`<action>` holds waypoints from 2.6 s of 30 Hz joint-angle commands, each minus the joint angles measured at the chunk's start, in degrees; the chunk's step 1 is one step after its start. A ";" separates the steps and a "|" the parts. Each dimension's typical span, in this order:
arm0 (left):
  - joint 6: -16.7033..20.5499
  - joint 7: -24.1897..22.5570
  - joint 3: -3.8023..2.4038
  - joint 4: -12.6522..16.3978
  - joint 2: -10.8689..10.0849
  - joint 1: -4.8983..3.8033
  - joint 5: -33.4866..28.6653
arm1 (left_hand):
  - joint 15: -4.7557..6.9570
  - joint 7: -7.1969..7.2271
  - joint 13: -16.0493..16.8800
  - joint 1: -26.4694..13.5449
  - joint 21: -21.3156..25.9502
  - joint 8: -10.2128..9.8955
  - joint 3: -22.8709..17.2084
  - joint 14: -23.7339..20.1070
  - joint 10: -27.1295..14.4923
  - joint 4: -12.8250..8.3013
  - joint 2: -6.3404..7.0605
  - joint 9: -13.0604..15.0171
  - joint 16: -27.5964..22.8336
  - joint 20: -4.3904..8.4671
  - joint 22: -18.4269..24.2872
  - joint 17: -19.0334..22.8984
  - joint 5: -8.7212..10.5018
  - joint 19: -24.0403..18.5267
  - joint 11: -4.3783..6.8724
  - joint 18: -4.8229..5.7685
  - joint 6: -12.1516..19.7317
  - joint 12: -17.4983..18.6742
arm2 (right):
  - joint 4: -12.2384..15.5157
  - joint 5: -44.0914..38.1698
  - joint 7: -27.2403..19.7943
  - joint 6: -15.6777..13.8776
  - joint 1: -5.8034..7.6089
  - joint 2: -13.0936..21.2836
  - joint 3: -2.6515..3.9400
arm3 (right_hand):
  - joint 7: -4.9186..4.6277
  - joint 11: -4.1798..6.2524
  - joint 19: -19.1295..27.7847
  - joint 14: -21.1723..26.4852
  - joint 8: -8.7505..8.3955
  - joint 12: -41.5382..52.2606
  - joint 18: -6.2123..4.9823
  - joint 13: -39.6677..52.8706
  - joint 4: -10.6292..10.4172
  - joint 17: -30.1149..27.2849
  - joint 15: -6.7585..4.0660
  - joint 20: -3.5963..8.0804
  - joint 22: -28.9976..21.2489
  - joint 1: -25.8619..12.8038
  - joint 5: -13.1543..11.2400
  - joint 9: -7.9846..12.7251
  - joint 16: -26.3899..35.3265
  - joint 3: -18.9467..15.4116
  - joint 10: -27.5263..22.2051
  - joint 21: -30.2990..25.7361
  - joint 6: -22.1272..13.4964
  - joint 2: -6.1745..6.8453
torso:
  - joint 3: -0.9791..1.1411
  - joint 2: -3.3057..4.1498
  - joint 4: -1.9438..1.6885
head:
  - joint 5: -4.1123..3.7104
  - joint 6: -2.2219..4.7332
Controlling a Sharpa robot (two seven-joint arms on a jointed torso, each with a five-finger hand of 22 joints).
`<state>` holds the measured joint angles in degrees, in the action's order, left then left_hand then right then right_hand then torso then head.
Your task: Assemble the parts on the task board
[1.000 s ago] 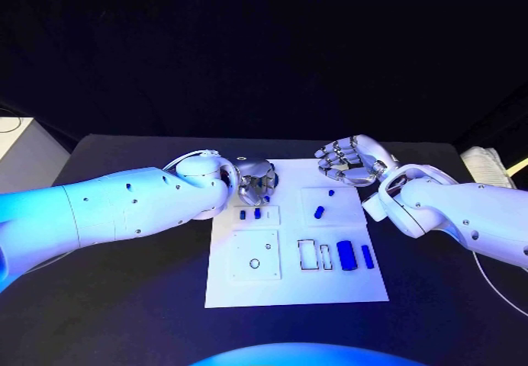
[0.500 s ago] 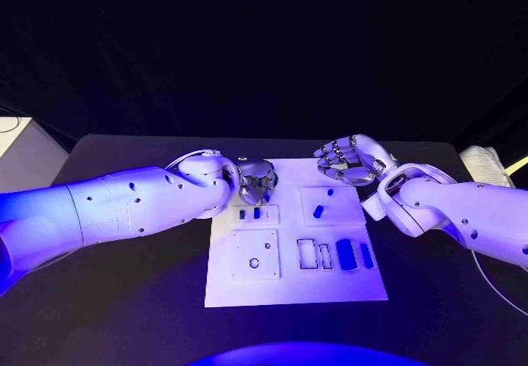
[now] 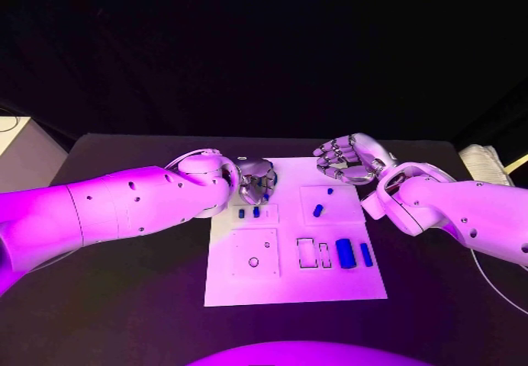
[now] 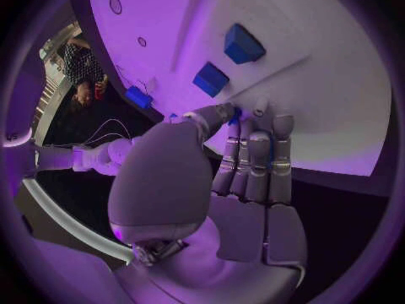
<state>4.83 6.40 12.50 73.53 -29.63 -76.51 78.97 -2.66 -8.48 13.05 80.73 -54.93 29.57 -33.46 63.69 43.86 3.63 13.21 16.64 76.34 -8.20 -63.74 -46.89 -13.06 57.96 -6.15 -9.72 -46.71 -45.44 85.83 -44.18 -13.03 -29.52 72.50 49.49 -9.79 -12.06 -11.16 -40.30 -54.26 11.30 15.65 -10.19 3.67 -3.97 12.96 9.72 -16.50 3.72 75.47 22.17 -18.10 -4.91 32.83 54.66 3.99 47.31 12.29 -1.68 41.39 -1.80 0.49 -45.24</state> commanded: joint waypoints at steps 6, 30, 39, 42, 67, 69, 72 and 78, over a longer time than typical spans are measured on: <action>-0.83 -0.61 -0.03 -0.09 0.14 0.07 -0.79 | 0.31 -0.04 -0.64 0.52 -1.75 -0.19 -1.18 1.42 1.82 -0.69 -0.61 0.18 1.14 0.09 -1.29 -0.71 0.00 1.30 0.17 0.58 -1.81 0.59 | 0.11 -0.20 -0.71 0.45 -0.02 0.03 0.03 | -2.63 -0.09 0.35 -0.25 -0.11 -0.24 -0.07 -0.05 0.17 -0.09 0.16 -0.11 -0.08 -0.47 0.15 0.08 -0.16 0.41 0.29 -0.26 0.56 0.04 | -0.04 -0.03 0.00 | 0.01 -0.09; 4.47 -3.27 -0.16 0.24 -0.61 0.44 -2.76 | 1.56 0.14 -4.94 0.30 -6.39 -4.61 -2.62 5.11 10.73 -4.45 -2.61 2.11 3.43 1.47 -5.06 -2.68 0.15 3.03 1.36 1.19 -6.50 10.00 | 0.18 -0.20 -0.69 0.45 -0.02 0.05 0.03 | -2.63 -0.09 0.35 -0.25 -0.11 -0.24 -0.07 -0.05 0.17 -0.09 0.16 -0.11 -0.08 -0.47 0.15 0.08 -0.16 0.41 0.29 -0.26 0.56 0.04 | -0.07 -0.01 0.08 | -0.07 0.02; 5.15 -3.43 -2.19 3.07 -3.03 0.61 -4.93 | 1.43 0.10 -5.26 -0.31 -6.24 -5.06 -2.33 5.10 11.14 -4.41 -2.37 2.35 3.47 1.32 -4.96 -2.34 0.11 2.93 1.24 1.17 -6.79 11.09 | 0.15 -0.20 -0.67 0.46 -0.02 0.14 0.03 | -2.63 -0.09 0.35 -0.25 -0.11 -0.24 -0.07 -0.05 0.17 -0.09 0.16 -0.11 -0.08 -0.47 0.15 0.08 -0.16 0.41 0.29 -0.26 0.56 0.04 | -0.02 -0.02 0.01 | -0.39 -0.01; 5.16 -3.26 -3.24 3.95 -4.23 0.62 -5.85 | 1.41 0.10 -5.31 -0.40 -6.18 -5.12 -2.29 5.08 11.18 -4.39 -2.34 2.38 3.47 1.30 -4.91 -2.29 0.10 2.87 1.22 1.15 -6.84 11.26 | 0.13 -0.20 -0.65 0.45 -0.02 0.18 0.03 | -2.63 -0.09 0.35 -0.25 -0.11 -0.24 -0.07 -0.05 0.17 -0.09 0.16 -0.11 -0.08 -0.47 0.15 0.08 -0.16 0.41 0.29 -0.26 0.56 0.04 | 0.00 -0.03 -0.04 | -0.40 0.00; 1.38 -2.74 -5.56 5.16 -9.07 0.83 -7.71 | 1.26 0.19 -5.63 -1.68 -5.95 -5.64 -1.53 4.87 12.00 -3.88 -1.87 2.89 3.43 1.03 -4.79 -1.73 0.22 2.92 1.16 1.20 -7.59 12.71 | 0.02 -0.28 -0.45 0.26 -0.02 0.24 0.03 | -2.61 -0.07 0.39 -0.28 -0.11 -0.31 -0.07 -0.05 0.31 -0.16 0.15 -0.11 -0.08 -0.56 0.13 0.08 -0.18 0.54 0.36 -0.29 0.60 0.00 | -0.06 -0.03 -0.04 | -0.24 -0.20; 1.11 -3.02 -5.52 4.93 -8.98 0.94 -7.60 | 1.26 0.26 -5.67 -1.97 -5.87 -5.74 -1.31 4.86 12.13 -3.70 -1.75 2.97 3.44 0.99 -4.74 -1.67 0.22 2.92 1.18 1.21 -7.69 12.93 | 0.03 -0.29 -0.48 0.23 -0.02 0.23 0.03 | -2.61 -0.08 0.71 -0.28 -0.11 -0.32 -0.07 -0.05 0.31 -0.16 0.15 -0.11 -0.11 -0.58 0.12 0.08 -0.18 0.53 0.35 -0.32 0.59 0.02 | -0.08 -0.02 0.00 | -0.22 -0.20; 0.74 -3.32 -5.49 4.59 -8.82 1.07 -7.37 | 1.29 0.33 -5.69 -1.98 -5.86 -5.78 -1.26 4.88 12.27 -3.67 -1.78 3.04 3.47 0.98 -4.74 -1.69 0.18 2.97 1.24 1.21 -7.81 13.07 | 0.03 -0.29 -0.57 0.14 -0.02 0.22 0.03 | -2.62 -0.09 0.78 -0.27 -0.12 -0.33 -0.07 -0.05 0.30 -0.17 0.16 -0.11 -0.12 -0.63 0.10 0.08 -0.18 0.51 0.34 -0.33 0.57 0.04 | -0.06 -0.04 0.05 | -0.06 -0.31; 0.45 -3.50 -5.44 4.23 -8.57 1.38 -7.11 | 1.33 0.37 -5.69 -1.89 -5.91 -5.82 -1.28 4.93 12.44 -3.69 -1.88 3.12 3.50 0.99 -4.78 -1.76 0.13 3.09 1.29 1.23 -7.95 13.19 | 0.04 -0.29 -0.66 0.07 -0.02 0.19 0.03 | -2.62 -0.09 0.78 -0.27 -0.12 -0.33 -0.07 -0.05 0.30 -0.17 0.16 -0.11 -0.12 -0.63 0.10 0.08 -0.18 0.51 0.34 -0.33 0.57 0.04 | 0.00 -0.02 -0.02 | -0.10 -0.35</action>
<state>6.57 3.82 7.06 77.78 -38.38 -75.22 71.50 -1.14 -7.98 7.43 79.12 -61.14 24.13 -35.08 68.49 55.95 0.08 11.49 19.68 79.59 -6.87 -68.53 -48.62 -12.99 60.92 -4.90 -8.80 -54.20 -32.61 85.80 -44.19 -12.98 -29.55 72.50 49.72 -9.78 -12.26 -11.16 -39.88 -54.26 11.30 15.65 -10.19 3.67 -3.65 12.86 9.72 -16.50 3.68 75.48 22.17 -18.10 -4.91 33.15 54.66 3.99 47.52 12.29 -1.71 41.36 -1.79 0.39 -45.54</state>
